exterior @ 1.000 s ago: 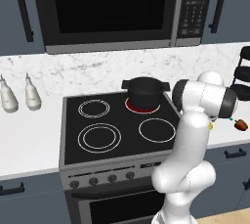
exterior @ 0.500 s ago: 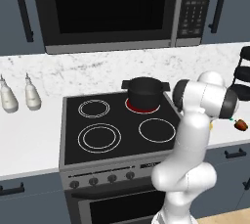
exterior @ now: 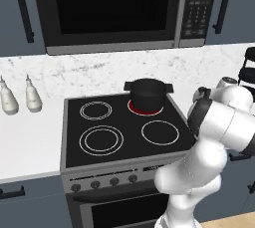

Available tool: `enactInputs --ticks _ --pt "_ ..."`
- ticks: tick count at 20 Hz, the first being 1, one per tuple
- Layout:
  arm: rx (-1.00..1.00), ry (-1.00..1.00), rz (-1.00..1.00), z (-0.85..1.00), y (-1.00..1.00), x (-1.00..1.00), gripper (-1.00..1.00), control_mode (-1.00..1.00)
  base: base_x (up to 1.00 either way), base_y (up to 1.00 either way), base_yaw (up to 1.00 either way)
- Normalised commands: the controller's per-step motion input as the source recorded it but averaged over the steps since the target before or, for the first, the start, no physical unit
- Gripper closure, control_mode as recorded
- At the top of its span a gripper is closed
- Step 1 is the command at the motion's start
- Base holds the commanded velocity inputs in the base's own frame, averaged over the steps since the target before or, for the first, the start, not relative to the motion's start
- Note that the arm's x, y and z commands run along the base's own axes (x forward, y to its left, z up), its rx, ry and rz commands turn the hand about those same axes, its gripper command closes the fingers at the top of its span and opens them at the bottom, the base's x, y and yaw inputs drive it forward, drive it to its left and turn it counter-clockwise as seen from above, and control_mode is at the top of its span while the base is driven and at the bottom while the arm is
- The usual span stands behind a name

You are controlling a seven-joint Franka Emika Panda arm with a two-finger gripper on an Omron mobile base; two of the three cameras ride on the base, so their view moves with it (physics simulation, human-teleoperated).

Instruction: Put the bell pepper and corn in the pot. Retrieve the spatula and lightly stir the vegetables in the pot.

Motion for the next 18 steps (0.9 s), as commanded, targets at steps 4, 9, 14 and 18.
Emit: enactInputs --ticks 4,9,14,18 --pt "-0.34 -0.02 0.3 1.0 0.79 -0.47 1.0 -1.0 0.0 0.0 0.0" --pt "-0.45 -0.01 0.2 1.0 0.98 -0.12 1.0 -1.0 0.0 0.0 0.0" --pt "-0.36 0.02 0.11 1.0 0.87 0.1 1.0 -1.0 0.0 0.0 0.0" --pt "-0.27 0.09 0.0 0.99 0.7 0.47 1.0 -1.0 0.0 0.0 0.0"
